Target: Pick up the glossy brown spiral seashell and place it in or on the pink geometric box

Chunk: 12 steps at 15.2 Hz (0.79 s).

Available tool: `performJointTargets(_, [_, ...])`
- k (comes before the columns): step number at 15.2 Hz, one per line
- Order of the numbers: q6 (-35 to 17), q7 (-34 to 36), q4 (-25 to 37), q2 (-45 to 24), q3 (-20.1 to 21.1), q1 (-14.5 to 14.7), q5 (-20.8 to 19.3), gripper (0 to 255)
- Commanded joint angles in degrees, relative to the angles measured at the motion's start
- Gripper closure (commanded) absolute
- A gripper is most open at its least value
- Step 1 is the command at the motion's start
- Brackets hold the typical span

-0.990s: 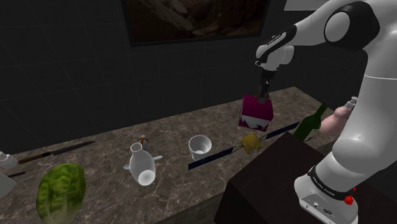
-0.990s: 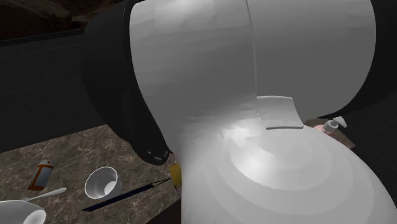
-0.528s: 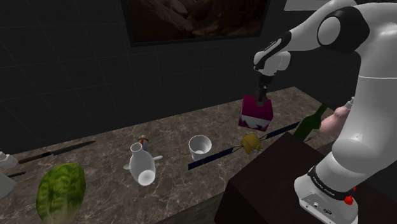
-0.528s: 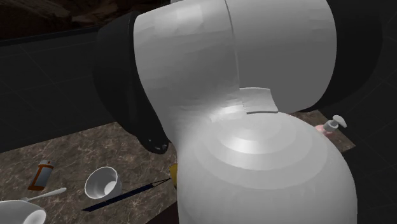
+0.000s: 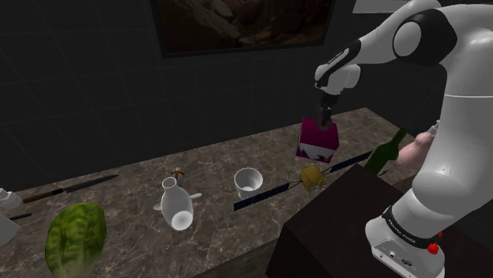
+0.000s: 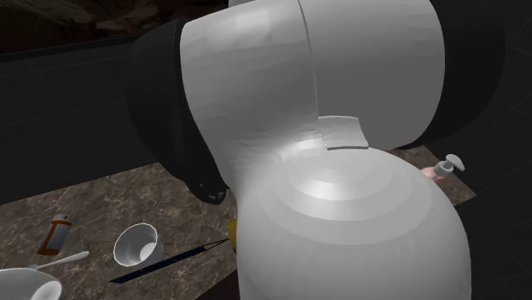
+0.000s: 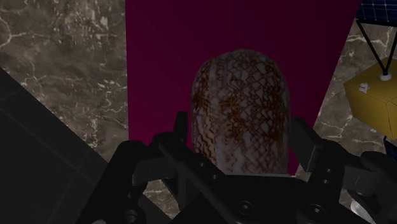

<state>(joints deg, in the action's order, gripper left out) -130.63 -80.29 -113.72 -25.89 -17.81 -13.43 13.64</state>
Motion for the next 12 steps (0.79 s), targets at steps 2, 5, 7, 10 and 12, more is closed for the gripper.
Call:
performJointTargets(2, [0.05,0.00,0.00,-0.29,0.01,-0.04,0.01,0])
performJointTargets(5, [-0.03,-0.01,-0.18,-0.18,0.00,-0.02,-0.01,0])
performJointTargets(7, [3.14,0.73,0.90,2.02,-0.68,0.27,-1.16,0])
performJointTargets(10, [6.05,1.34,2.14,3.80,-1.18,0.46,-2.11,0])
performJointTargets(12, [6.05,1.35,2.14,3.80,-1.18,0.46,-2.11,0])
